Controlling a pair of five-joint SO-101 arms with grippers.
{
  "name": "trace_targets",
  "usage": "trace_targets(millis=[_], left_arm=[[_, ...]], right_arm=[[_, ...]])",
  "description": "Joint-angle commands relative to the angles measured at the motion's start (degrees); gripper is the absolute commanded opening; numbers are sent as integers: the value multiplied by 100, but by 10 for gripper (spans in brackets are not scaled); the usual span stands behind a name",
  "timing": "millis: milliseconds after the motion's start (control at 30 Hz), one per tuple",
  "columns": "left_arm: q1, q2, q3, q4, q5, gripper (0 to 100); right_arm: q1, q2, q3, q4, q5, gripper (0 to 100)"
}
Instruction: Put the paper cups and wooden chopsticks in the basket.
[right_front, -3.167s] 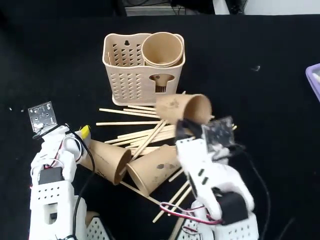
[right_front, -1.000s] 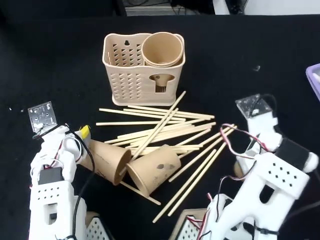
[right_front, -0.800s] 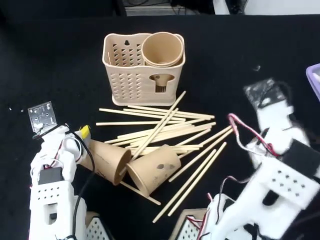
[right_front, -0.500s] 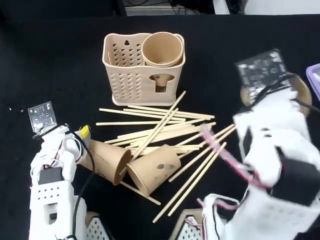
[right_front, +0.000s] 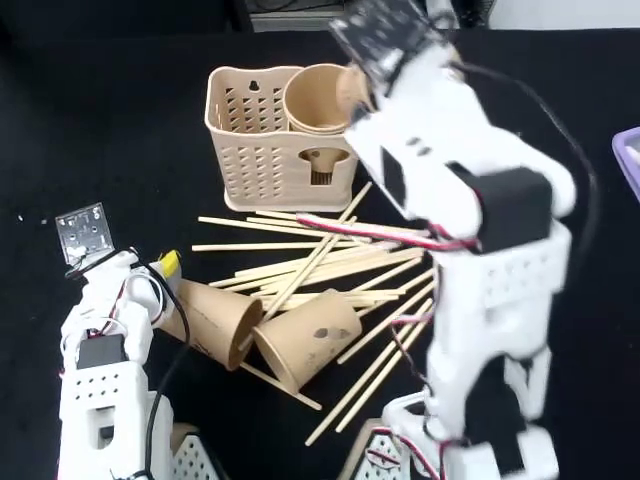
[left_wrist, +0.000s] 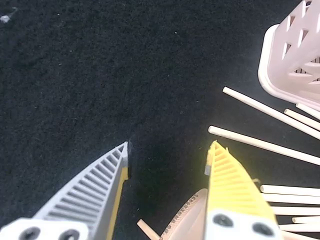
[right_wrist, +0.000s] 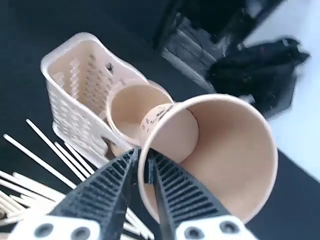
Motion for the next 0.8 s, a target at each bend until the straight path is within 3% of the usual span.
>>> trace_targets(millis=[0,267,367,767], left_arm=[[-57,-88,-40,-105,-9,252],[-57,-88,-40,-105,-9,252],[-57,-88,-40,-105,-9,252],[-57,-88,-40,-105,-9,252]], right_arm=[[-378,646,-1420,299,-44,11],[-554,2167,-2809,747,-9,11],[-536,2519,-2923,888,396,11],[-536,2651,-2870,1011,993,11]])
